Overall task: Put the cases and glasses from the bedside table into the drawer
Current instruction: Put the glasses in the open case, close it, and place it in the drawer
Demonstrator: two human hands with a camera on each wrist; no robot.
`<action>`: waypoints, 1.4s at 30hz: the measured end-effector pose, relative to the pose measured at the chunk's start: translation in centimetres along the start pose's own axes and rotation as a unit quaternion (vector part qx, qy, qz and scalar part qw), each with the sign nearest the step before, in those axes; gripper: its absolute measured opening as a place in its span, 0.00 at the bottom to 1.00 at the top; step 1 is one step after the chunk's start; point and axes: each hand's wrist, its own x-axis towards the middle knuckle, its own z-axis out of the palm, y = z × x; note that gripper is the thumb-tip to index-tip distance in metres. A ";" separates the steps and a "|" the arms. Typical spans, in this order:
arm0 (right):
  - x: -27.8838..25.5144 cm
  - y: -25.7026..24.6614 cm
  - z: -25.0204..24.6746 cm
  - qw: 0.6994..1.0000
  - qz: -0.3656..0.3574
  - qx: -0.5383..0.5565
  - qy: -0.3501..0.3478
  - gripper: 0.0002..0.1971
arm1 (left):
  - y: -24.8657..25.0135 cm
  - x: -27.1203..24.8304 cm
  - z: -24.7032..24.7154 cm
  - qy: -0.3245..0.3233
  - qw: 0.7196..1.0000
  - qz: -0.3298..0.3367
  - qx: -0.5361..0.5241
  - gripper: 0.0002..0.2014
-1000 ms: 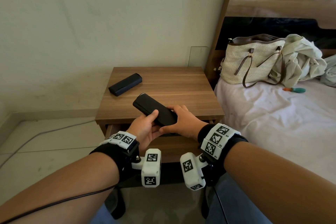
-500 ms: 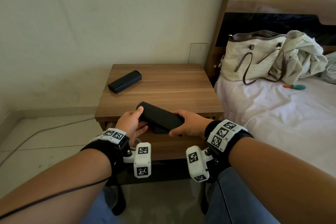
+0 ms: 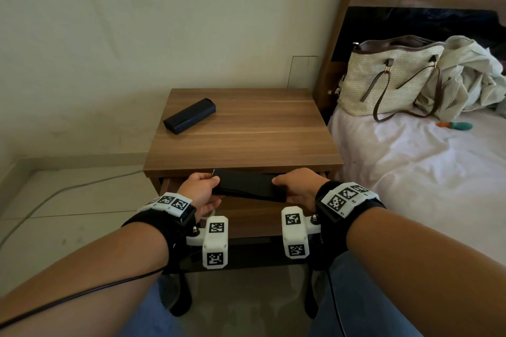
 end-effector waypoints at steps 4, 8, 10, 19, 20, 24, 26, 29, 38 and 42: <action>1.0 0.8 -0.2 0.998 0.027 0.048 -0.007 0.06 | -0.4 0.6 0.3 -0.025 0.997 -0.056 0.038 0.11; 2.2 1.3 -0.6 0.997 0.056 0.055 -0.007 0.05 | -0.7 1.6 0.6 -0.052 0.988 -0.124 0.076 0.19; 3.0 1.5 -0.9 0.996 0.075 0.052 -0.017 0.09 | -0.6 2.2 0.8 -0.069 0.981 -0.158 0.092 0.22; 7.1 2.8 -1.5 0.989 0.143 0.014 -0.025 0.10 | -1.4 6.2 2.1 -0.084 0.970 -0.197 0.119 0.19; 7.7 3.0 -1.4 0.988 0.150 0.007 -0.026 0.10 | -1.6 6.7 2.3 -0.083 0.969 -0.200 0.122 0.19; 9.9 3.6 -1.4 0.985 0.169 -0.016 -0.029 0.06 | -2.6 8.9 3.0 -0.089 0.964 -0.213 0.134 0.19; 10.9 4.0 -1.5 0.985 0.171 -0.014 -0.022 0.08 | -3.0 10.1 3.3 -0.092 0.960 -0.220 0.151 0.20; 12.6 4.6 -1.4 0.986 0.163 -0.020 -0.015 0.11 | -3.4 11.7 4.0 -0.093 0.953 -0.228 0.177 0.23; 15.5 5.7 -0.8 0.982 0.179 -0.052 -0.020 0.14 | -5.5 14.6 5.2 -0.074 0.954 -0.240 0.162 0.22; 15.9 6.1 -0.5 0.981 0.185 -0.056 -0.023 0.13 | -5.9 15.0 5.5 -0.079 0.954 -0.242 0.156 0.23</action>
